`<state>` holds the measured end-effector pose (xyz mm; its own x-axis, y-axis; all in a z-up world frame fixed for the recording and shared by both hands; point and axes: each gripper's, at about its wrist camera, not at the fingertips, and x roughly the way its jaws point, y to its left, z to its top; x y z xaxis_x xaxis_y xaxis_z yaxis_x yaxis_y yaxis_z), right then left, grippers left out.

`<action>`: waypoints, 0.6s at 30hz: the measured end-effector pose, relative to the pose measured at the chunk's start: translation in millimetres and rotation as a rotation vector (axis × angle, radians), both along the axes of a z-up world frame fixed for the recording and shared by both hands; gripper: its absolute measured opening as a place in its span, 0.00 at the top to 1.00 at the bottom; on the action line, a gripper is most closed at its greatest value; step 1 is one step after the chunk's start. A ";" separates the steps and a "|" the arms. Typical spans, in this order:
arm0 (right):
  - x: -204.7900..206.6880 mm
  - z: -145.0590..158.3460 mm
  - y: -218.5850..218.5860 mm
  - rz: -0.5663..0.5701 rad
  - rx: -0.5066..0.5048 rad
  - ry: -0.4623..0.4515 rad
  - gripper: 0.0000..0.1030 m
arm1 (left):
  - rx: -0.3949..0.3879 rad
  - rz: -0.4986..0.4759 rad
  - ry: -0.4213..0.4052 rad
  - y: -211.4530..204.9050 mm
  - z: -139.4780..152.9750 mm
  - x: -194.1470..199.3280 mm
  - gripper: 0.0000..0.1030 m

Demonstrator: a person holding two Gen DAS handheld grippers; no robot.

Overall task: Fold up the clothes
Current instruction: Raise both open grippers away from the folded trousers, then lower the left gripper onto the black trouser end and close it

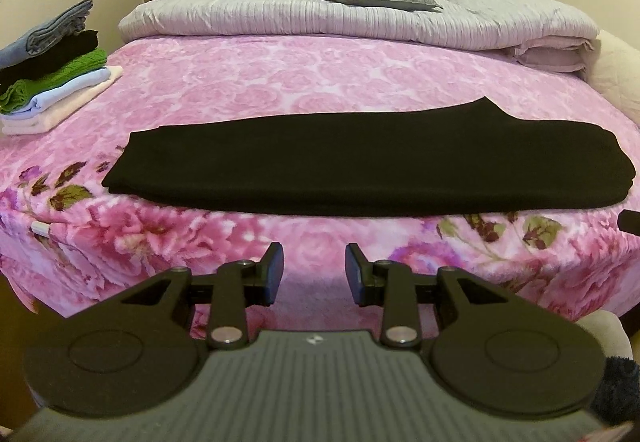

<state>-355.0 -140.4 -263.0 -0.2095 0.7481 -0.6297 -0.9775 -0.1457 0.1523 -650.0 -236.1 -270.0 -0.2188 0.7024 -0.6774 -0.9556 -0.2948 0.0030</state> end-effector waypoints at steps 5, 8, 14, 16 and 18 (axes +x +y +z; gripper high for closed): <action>-1.3 -7.8 7.0 0.005 -0.023 0.001 0.72 | -0.023 -0.003 0.000 3.7 -5.7 2.3 0.71; -5.1 -13.3 13.7 0.012 -0.041 -0.002 0.72 | -0.033 -0.005 -0.003 8.0 -8.1 2.5 0.71; -11.3 -26.2 31.3 0.014 -0.085 -0.018 0.72 | -0.061 -0.006 -0.031 23.7 -17.2 -1.1 0.71; -12.8 -31.5 38.0 0.012 -0.101 -0.024 0.72 | -0.073 -0.007 -0.043 29.5 -22.1 -1.7 0.71; -14.4 -36.9 44.8 0.010 -0.117 -0.029 0.72 | -0.091 -0.011 -0.051 36.8 -27.8 -3.2 0.71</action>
